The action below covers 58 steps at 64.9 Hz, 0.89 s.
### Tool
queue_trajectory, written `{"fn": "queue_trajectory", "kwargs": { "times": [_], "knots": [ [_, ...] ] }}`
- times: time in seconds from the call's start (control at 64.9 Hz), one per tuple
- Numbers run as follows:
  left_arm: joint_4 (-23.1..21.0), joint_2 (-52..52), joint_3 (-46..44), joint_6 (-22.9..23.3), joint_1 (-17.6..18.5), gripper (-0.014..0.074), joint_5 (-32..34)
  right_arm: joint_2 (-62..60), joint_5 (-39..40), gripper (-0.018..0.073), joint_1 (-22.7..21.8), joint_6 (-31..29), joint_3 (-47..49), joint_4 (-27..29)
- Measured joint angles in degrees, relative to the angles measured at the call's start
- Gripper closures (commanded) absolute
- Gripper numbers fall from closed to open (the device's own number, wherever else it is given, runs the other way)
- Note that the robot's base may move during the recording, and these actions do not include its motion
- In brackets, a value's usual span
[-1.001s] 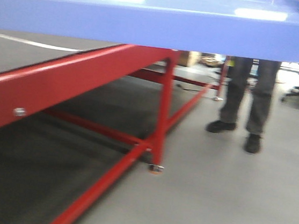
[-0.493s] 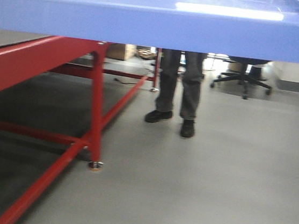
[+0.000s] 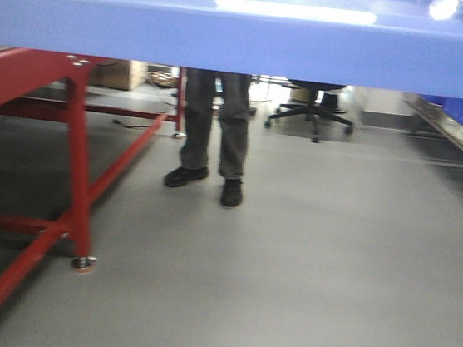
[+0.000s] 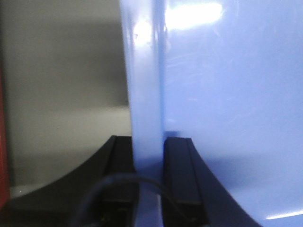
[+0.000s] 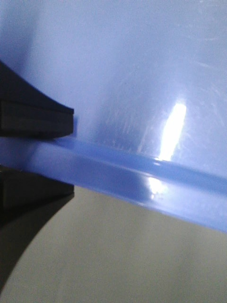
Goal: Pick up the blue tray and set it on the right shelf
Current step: 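Drive the base toward the metal rack of blue bins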
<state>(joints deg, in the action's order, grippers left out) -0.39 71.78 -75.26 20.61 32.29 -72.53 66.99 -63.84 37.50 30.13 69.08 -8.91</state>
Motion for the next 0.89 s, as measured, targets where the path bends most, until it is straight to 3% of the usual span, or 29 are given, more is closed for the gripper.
{"fn": "queue_trajectory", "kwargs": {
  "times": [0.894],
  "knots": [
    [-0.3,0.0,0.0,0.0,0.0,0.0645,-0.1,0.0,-0.3,0.0504,0.0,0.0,0.0,0.0]
  ]
}}
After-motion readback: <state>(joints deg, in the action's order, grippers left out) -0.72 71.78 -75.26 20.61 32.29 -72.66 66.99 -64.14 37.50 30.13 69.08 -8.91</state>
